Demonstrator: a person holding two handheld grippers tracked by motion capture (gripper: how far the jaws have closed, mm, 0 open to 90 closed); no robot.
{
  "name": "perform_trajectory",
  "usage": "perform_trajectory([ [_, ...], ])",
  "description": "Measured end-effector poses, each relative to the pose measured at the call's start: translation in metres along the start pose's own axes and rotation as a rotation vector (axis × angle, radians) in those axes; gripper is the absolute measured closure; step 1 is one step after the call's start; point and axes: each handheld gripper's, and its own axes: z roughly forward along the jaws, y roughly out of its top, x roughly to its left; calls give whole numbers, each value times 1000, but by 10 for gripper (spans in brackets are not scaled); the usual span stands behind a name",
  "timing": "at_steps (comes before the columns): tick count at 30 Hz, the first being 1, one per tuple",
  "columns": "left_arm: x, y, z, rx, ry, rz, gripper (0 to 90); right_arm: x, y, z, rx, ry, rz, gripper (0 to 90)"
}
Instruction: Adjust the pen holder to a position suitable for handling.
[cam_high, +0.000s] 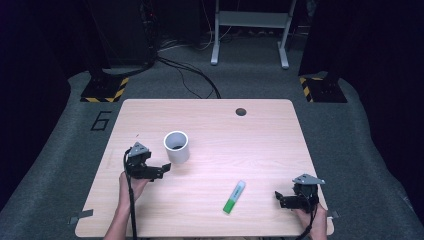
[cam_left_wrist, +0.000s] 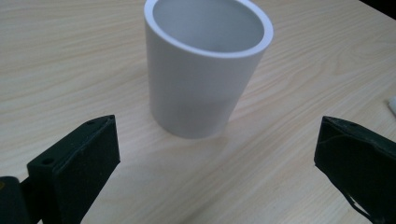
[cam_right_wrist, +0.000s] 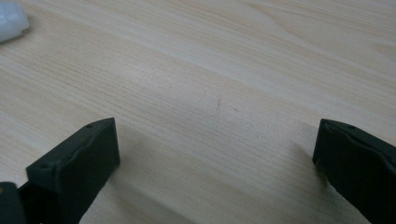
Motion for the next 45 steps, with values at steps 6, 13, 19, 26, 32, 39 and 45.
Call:
perform_trajectory([
  [6,1,18,15,20,1,34,2,0,0,0,0,0,-1,0],
  [13,-2,32,31,26,14,54,3,0,0,0,-1,0,-1,0],
  [19,-3,36,49,32,46,55,2,0,0,0,-1,-1,-1,0],
  [26,-2,37,63,28,66,52,3,0,0,0,-1,-1,-1,0],
  [32,-3,38,73,31,70,60,17,0,0,0,-1,-1,-1,0],
  [39,-6,37,79,20,93,58,51,0,0,0,0,-1,-2,0],
  [45,-6,36,79,16,94,68,56,0,0,0,-1,-1,-1,0],
])
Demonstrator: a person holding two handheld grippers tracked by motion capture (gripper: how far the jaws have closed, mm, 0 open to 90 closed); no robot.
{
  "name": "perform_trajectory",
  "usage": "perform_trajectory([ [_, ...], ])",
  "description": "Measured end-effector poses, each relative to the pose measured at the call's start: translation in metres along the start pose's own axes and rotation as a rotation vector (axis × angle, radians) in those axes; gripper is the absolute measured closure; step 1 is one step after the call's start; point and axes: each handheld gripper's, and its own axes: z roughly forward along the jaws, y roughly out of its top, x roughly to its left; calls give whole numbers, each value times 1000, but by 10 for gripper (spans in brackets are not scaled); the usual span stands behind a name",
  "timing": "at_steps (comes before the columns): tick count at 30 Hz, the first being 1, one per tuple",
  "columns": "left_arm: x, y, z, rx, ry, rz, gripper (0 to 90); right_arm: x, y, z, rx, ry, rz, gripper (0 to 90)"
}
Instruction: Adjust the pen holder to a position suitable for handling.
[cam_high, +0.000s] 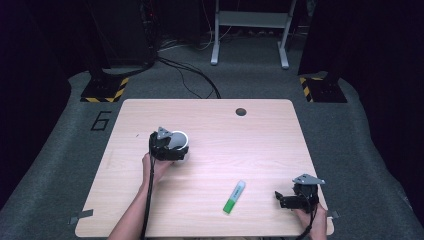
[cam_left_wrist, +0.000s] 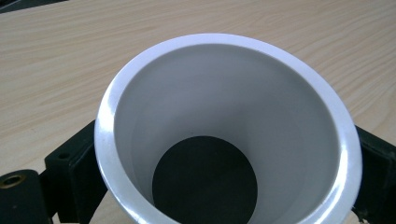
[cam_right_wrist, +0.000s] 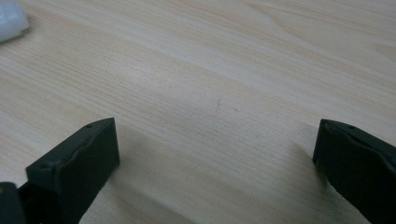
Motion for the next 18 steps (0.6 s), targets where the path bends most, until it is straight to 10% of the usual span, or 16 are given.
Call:
perform_trajectory([
  [18,-13,3,7,-6,-18,16,57,0,0,0,1,1,-4,0],
])
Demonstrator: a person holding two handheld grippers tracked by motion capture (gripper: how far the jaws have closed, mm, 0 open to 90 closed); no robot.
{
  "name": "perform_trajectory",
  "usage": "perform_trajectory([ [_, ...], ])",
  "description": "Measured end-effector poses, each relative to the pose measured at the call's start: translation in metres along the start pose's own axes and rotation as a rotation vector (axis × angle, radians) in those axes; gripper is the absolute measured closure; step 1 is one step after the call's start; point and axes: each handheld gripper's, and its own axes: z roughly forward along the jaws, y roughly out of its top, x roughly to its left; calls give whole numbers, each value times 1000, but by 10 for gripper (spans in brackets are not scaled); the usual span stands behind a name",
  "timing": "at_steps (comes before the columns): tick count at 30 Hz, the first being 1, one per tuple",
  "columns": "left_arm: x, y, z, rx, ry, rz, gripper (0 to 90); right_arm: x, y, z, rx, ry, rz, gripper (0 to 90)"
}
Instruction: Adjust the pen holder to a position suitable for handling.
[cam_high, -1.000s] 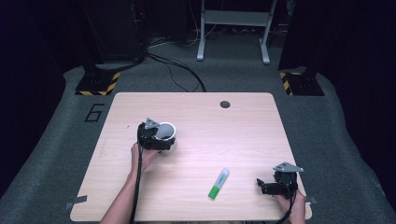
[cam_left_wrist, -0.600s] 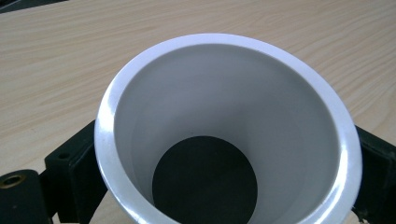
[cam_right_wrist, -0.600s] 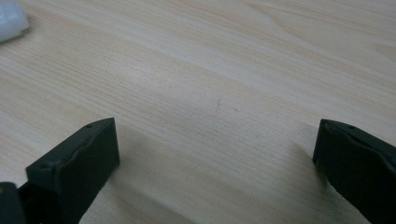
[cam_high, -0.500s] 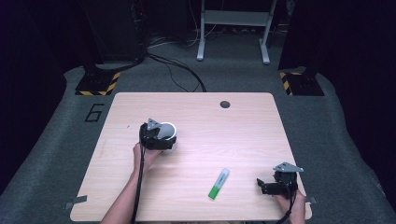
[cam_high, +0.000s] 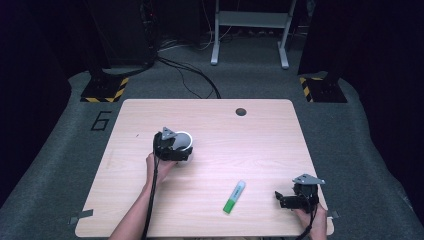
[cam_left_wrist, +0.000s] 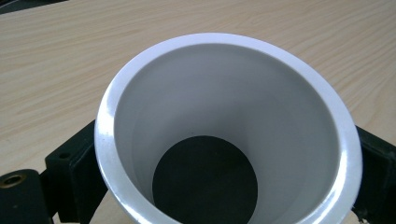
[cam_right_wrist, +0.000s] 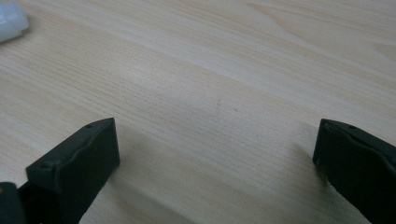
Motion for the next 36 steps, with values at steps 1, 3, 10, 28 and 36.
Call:
perform_trajectory([
  [1,-2,0,1,-3,-6,0,57,0,0,0,-2,-1,2,0],
  [3,-4,1,2,-4,-1,0,57,0,0,0,0,0,0,0],
  [10,-12,3,6,4,-20,11,57,0,0,0,0,-1,6,0],
  [28,-39,9,17,2,-53,35,57,0,0,0,1,0,4,0],
  [36,-55,13,22,8,-78,58,58,0,0,0,0,0,4,0],
])
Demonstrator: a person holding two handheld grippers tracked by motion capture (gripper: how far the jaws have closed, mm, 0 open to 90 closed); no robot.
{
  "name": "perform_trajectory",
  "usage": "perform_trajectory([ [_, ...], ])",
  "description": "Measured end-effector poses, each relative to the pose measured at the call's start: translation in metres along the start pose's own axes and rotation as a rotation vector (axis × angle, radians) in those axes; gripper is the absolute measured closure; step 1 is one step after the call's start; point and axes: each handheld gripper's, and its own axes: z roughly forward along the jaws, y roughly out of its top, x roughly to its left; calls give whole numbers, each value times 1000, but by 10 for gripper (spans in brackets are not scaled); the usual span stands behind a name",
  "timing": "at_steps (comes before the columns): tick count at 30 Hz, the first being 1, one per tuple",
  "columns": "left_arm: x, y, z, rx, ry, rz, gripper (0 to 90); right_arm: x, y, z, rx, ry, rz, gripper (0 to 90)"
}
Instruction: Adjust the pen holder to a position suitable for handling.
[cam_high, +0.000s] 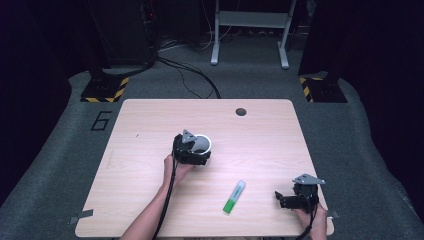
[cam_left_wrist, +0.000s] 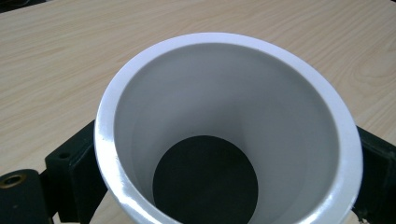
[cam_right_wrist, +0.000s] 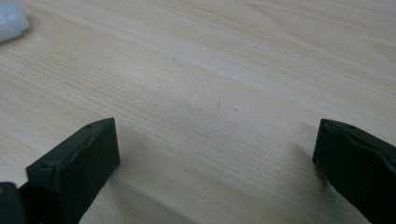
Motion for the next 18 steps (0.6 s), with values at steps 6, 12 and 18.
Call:
perform_trajectory([
  [6,-10,3,5,1,-14,15,58,0,0,0,0,0,0,0],
  [12,-22,6,11,-1,-29,13,58,0,0,0,-1,0,1,0],
  [18,-30,7,17,3,-28,12,56,0,0,0,1,2,0,0],
])
